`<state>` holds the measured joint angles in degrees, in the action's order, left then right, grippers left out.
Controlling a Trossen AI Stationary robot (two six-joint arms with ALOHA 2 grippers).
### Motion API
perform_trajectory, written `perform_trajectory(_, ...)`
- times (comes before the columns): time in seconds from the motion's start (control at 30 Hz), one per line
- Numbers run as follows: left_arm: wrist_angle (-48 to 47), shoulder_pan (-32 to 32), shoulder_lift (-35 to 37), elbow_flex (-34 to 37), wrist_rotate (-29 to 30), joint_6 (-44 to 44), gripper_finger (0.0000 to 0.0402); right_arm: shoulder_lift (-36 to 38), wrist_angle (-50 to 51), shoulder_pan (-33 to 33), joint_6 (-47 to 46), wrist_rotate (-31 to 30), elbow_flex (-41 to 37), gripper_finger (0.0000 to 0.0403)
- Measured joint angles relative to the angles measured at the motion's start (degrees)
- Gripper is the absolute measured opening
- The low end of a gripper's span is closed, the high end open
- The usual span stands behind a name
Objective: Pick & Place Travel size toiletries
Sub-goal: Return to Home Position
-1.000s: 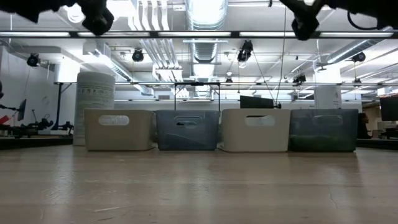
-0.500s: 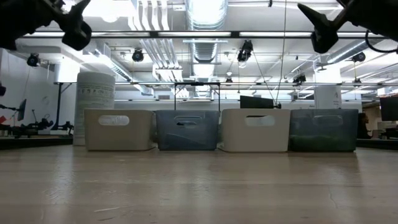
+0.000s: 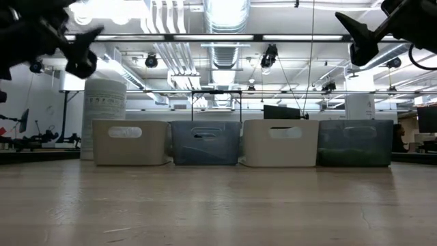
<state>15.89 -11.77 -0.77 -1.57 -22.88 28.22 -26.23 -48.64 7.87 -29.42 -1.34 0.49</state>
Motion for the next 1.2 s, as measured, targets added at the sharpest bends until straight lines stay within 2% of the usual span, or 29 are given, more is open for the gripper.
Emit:
perform_trajectory(0.13,-3.1,0.0,0.7,1.0,2.1,1.0,0.0257,-0.1,0.3,0.0,1.1,0.0,0.0,0.0363)
perform_trajectory(0.93,-3.0,0.0,0.4,1.1,1.9,-0.1,0.0257,-0.5,0.9,0.0,3.1,-0.8,0.0,0.0363)
perform_trajectory(1.1,-3.2,0.0,0.7,1.2,1.9,-0.1,0.0257,3.9,7.5,0.0,3.1,-1.4,0.0,0.0363)
perform_trajectory(1.2,-3.3,0.0,0.8,1.2,2.0,-0.1,0.0257,8.6,15.0,0.0,3.1,-1.6,0.1,0.0363)
